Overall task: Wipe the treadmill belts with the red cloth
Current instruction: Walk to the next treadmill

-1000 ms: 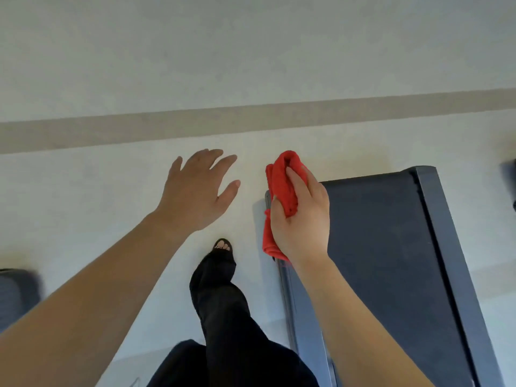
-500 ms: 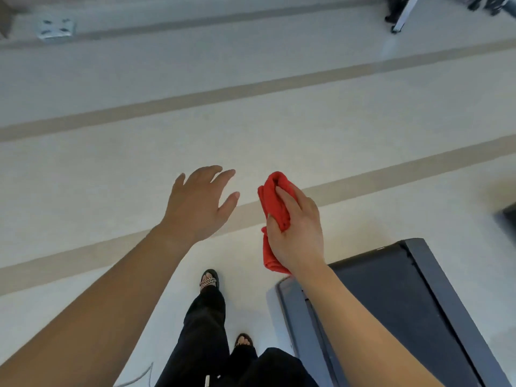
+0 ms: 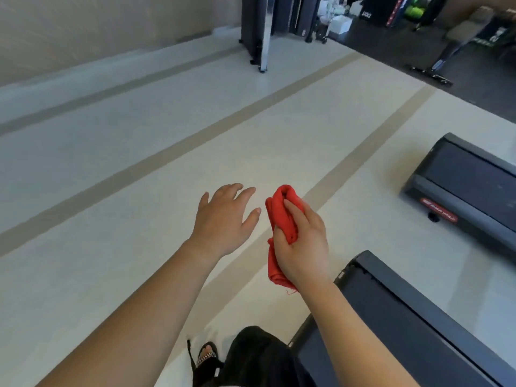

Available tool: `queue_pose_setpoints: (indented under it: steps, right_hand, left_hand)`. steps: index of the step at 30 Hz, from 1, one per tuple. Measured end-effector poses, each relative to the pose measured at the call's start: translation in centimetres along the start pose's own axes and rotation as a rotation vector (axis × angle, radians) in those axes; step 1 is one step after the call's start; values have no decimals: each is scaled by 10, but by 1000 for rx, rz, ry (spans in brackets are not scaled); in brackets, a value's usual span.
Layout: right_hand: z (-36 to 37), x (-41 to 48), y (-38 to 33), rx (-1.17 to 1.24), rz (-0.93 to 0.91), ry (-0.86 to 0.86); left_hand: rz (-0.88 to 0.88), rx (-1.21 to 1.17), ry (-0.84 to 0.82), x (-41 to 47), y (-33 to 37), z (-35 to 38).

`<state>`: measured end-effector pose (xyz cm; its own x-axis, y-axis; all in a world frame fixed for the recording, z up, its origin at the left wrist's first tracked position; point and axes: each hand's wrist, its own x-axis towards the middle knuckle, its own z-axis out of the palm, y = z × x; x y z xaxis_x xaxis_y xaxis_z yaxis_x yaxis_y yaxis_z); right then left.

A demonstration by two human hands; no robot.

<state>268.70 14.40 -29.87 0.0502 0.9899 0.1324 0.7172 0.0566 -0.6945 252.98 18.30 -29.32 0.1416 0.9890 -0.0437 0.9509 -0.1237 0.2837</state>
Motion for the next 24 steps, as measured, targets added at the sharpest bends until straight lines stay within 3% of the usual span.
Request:
queue_pose_setpoints:
  steps: [10,24]
  right_hand:
    - [-75,147,117,-49,331,304]
    - [-237,373,287,-85,474,516]
  left_hand:
    - [347,-22,-123,239,140,33]
    - [628,-21,-173,516,371,56]
